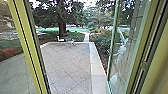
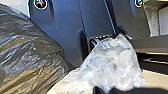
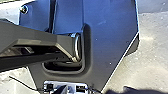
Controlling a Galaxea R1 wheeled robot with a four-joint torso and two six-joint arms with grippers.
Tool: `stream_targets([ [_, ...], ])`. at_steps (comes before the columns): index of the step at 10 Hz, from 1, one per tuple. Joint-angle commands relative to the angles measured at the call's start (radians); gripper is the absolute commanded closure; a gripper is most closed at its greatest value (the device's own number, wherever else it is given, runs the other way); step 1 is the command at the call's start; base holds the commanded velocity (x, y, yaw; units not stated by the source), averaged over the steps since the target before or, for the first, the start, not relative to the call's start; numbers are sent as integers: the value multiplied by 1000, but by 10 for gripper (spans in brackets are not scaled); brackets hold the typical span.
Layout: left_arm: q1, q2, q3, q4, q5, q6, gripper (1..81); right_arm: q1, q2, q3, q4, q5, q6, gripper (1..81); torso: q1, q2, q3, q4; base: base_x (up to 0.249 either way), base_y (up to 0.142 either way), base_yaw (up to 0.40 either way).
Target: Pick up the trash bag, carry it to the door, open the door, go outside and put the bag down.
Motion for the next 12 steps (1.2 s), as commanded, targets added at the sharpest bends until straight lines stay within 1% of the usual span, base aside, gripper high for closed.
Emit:
stream_targets([
  [1,-49,-1,1,4,72,5,811,45,7,4,-4,-52,0,10,0,0,0,0,0,0,0],
  [5,-49,-1,1,-2,72,3,811,43,6,4,-9,-54,-3,10,0,0,0,0,0,0,0],
  [9,-48,1,1,1,71,3,811,42,7,4,-4,-52,0,10,0,0,0,0,0,0,0],
  [12,-49,1,1,1,72,3,811,40,7,4,-4,-54,-2,10,-3,-1,1,0,69,0,0],
])
